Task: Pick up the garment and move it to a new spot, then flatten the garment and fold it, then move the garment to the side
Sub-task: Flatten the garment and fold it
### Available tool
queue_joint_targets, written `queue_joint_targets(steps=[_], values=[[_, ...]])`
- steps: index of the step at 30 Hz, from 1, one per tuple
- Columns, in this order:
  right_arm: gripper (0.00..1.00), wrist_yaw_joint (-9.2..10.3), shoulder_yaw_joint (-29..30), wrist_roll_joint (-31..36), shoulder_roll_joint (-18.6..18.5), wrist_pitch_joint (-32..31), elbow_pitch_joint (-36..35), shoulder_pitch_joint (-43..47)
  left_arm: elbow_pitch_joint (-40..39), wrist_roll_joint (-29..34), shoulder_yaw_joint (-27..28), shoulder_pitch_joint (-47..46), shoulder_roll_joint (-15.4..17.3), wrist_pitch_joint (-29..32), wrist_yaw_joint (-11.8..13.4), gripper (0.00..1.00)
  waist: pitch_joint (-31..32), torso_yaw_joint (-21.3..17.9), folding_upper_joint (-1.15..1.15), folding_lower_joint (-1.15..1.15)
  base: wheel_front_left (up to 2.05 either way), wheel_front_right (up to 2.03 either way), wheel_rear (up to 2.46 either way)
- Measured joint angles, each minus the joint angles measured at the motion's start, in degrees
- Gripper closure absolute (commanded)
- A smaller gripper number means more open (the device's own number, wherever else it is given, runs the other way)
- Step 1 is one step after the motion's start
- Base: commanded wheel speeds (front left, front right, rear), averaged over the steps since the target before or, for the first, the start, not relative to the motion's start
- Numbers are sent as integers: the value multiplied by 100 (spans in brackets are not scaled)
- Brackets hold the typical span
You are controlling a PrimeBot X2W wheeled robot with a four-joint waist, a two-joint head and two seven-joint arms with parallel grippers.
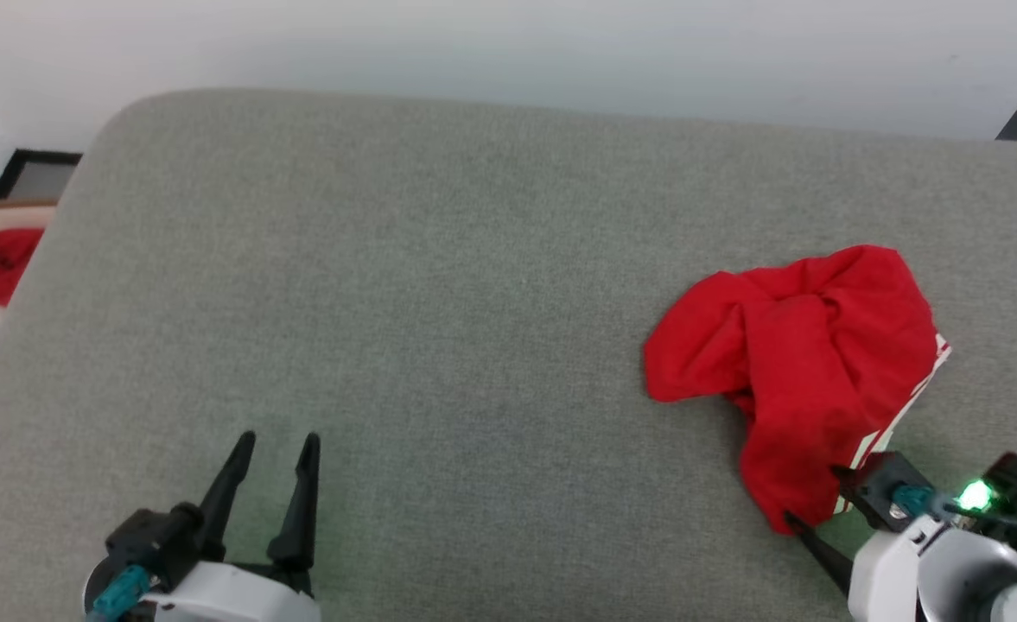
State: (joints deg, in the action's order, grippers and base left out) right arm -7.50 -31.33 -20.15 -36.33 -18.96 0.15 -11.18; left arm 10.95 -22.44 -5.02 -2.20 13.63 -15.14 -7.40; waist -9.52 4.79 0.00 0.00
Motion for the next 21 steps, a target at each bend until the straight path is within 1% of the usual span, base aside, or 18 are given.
queue_joint_targets(steps=[1, 6, 9, 12, 13, 14, 17, 21], values=[[0, 0, -231, 11, -153, -282, -68, -232, 14, -65, -51, -95, -14, 0, 0, 0, -88, 27, 0, 0, 0, 0, 0], [0, 0, -1005, 4, -523, -890, -82, -804, 73, -194, -154, -344, -4, 0, 0, 0, -359, 122, 0, 0, 0, 0, 0], [0, -3, -1357, -31, -703, -1059, -80, -1144, 104, -258, -208, -484, -7, 0, 0, 0, -528, 196, 0, 0, 0, 0, 0], [0, -9, -1557, -52, -786, -1080, -59, -1413, 134, -318, -243, -594, -22, 0, 0, 0, -689, 275, 0, 0, 0, 0, 0], [56, -14, -1618, -53, -815, -1069, -55, -1465, 140, -323, -255, -623, -29, 0, 0, 0, -735, 302, 0, 0, 0, 0, 0], [100, -23, -1651, -70, -815, -1025, -38, -1512, 152, -325, -263, -640, -35, 0, 0, 0, -776, 328, 0, 0, 0, 0, 0], [100, -26, -1663, -125, -787, -848, 4, -1639, 178, -344, -264, -671, -43, 0, 0, 0, -877, 393, 0, 0, 0, 0, 0], [100, -10, -1362, -235, -626, -521, 57, -1673, 237, -378, -222, -682, -43, 0, 0, 0, -913, 403, 0, 0, 0, 0, 0]])
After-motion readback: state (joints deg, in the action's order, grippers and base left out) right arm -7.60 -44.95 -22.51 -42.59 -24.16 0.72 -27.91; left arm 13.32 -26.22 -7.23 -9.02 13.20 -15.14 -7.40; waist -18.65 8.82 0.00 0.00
